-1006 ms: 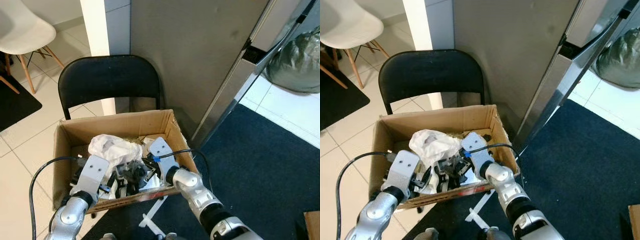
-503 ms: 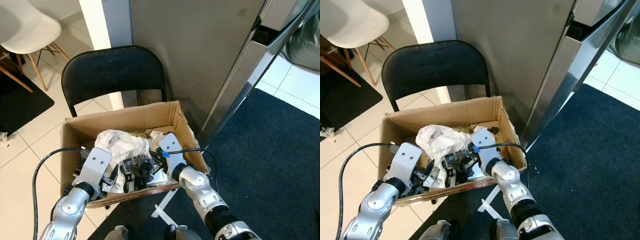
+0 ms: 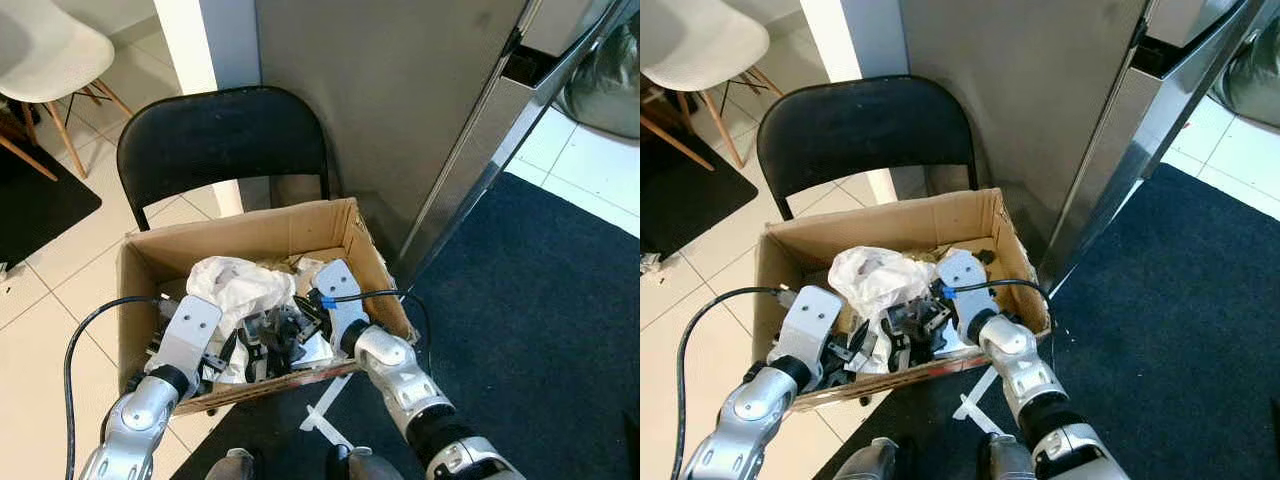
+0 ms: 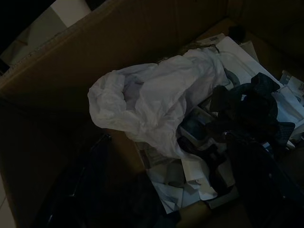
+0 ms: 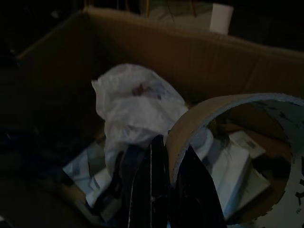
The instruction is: Picking trash to rubbish bin
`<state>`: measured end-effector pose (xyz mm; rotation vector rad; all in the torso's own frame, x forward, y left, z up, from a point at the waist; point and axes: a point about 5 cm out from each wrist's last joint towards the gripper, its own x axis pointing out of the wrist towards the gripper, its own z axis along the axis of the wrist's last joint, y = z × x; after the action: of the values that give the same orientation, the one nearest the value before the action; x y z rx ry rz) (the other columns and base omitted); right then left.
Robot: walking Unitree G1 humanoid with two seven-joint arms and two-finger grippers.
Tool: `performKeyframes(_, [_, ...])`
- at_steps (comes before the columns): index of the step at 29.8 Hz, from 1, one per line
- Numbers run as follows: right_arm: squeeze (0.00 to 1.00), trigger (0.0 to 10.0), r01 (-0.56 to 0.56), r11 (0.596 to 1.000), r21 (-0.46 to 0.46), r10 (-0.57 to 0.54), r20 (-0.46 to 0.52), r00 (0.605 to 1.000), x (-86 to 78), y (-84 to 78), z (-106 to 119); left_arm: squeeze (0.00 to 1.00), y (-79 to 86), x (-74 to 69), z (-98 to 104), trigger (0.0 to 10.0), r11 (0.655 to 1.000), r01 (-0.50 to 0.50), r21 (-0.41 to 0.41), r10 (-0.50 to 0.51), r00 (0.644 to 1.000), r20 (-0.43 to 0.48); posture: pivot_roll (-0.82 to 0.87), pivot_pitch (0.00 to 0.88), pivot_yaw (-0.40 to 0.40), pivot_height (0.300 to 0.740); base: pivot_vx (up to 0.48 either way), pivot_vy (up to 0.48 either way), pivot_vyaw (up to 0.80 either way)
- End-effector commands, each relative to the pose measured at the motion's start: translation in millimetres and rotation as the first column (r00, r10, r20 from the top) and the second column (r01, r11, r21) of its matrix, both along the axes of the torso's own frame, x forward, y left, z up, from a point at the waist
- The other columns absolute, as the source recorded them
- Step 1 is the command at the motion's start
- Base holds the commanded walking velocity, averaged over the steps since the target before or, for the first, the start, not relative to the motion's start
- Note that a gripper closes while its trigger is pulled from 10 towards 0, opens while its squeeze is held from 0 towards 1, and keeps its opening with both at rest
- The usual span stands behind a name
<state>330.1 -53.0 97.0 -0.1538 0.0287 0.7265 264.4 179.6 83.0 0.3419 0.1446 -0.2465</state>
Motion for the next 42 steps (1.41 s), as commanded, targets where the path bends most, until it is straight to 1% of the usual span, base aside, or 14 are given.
performKeyframes(1, [0.00,10.0,-0.002,1.000,0.017,0.002,-0.024,1.000,-2.7,0.7,-5,0.00,4.4,-5.9,-10,10.0,1.000,-0.010,0.006,0.011,0.999,-0.040,0.03,0.307,0.008,0.740,0.000,0.000,0.00])
performKeyframes(7, [0.00,10.0,-0.010,1.000,0.017,0.010,-0.023,1.000,-4.7,0.5,-6,0.00,4.4,-4.2,0,10.0,1.000,-0.024,0.002,0.024,0.999,0.024,0.03,0.303,0.006,0.740,0.000,0.000,0.00])
performKeyframes(15, [0.00,10.0,-0.012,1.000,0.022,0.012,-0.026,1.000,-4.5,0.4,-6,0.00,3.6,-1.4,4,10.0,1.000,-0.006,-0.016,0.006,0.999,0.047,0.03,0.294,0.003,0.740,0.000,0.000,0.00])
performKeyframes(17, [0.00,10.0,-0.012,1.000,0.021,0.012,-0.027,1.000,-3.9,0.4,-6,0.00,0.1,0.3,13,10.0,0.999,0.010,-0.046,-0.005,0.994,0.110,0.03,0.290,0.002,0.740,0.000,0.000,0.00])
performKeyframes(20, [0.00,10.0,-0.012,1.000,0.021,0.012,-0.027,1.000,-3.6,0.3,-6,0.00,-0.8,0.8,16,10.0,0.998,0.014,-0.056,-0.007,0.992,0.126,0.03,0.288,0.001,0.740,0.000,0.000,0.00])
performKeyframes(25, [0.00,10.0,-0.015,1.000,0.018,0.015,-0.027,1.000,-2.8,1.1,-5,0.00,-13.2,-0.8,26,10.0,0.988,0.121,-0.098,-0.103,0.980,0.170,0.04,0.284,-0.002,0.740,0.000,0.000,0.00])
performKeyframes(27, [0.00,10.0,-0.019,1.000,0.015,0.019,-0.028,0.999,-2.5,2.6,-5,0.00,-24.3,-6.0,28,10.0,0.967,0.211,-0.143,-0.187,0.969,0.162,0.04,0.282,-0.001,0.740,0.000,0.000,0.00])
performKeyframes(28, [0.00,10.0,-0.019,1.000,0.015,0.019,-0.028,0.999,-2.5,2.6,-5,0.00,-24.3,-6.0,28,10.0,0.967,0.211,-0.143,-0.187,0.969,0.162,0.04,0.282,-0.001,0.740,0.000,0.000,0.00])
performKeyframes(30, [0.00,10.0,-0.020,1.000,0.014,0.021,-0.029,0.999,-2.3,3.3,-5,0.00,-29.3,-9.3,28,10.0,0.952,0.250,-0.178,-0.224,0.963,0.150,0.04,0.281,0.000,0.740,0.000,0.000,0.00])
performKeyframes(31, [0.00,10.0,-0.020,1.000,0.014,0.021,-0.029,0.999,-2.3,3.3,-5,0.00,-29.3,-9.3,28,10.0,0.952,0.250,-0.178,-0.224,0.963,0.150,0.04,0.281,0.000,0.740,0.000,0.000,0.00])
performKeyframes(33, [0.00,10.0,-0.021,1.000,0.013,0.021,-0.029,0.999,-2.1,3.9,-5,0.00,-32.4,-12.8,27,10.0,0.935,0.275,-0.223,-0.252,0.960,0.125,0.04,0.282,-0.001,0.740,0.000,0.000,0.00])
performKeyframes(34, [0.00,10.0,-0.021,1.000,0.013,0.021,-0.029,0.999,-2.1,3.9,-5,0.00,-32.4,-12.8,27,10.0,0.935,0.275,-0.223,-0.252,0.960,0.125,0.04,0.282,-0.001,0.740,0.000,0.000,0.00])
performKeyframes(38, [0.00,10.0,-0.024,1.000,0.009,0.024,-0.031,0.999,-1.8,3.8,-5,0.00,-34.3,-20.5,25,10.0,0.908,0.318,-0.272,-0.308,0.948,0.080,0.04,0.281,0.000,0.740,0.000,0.000,0.00])
performKeyframes(42, [0.00,10.0,-0.023,1.000,0.008,0.023,-0.032,0.999,-1.6,3.8,-5,0.00,-33.6,-23.0,25,10.0,0.905,0.325,-0.274,-0.318,0.945,0.072,0.04,0.281,0.002,0.740,0.000,0.000,0.00])
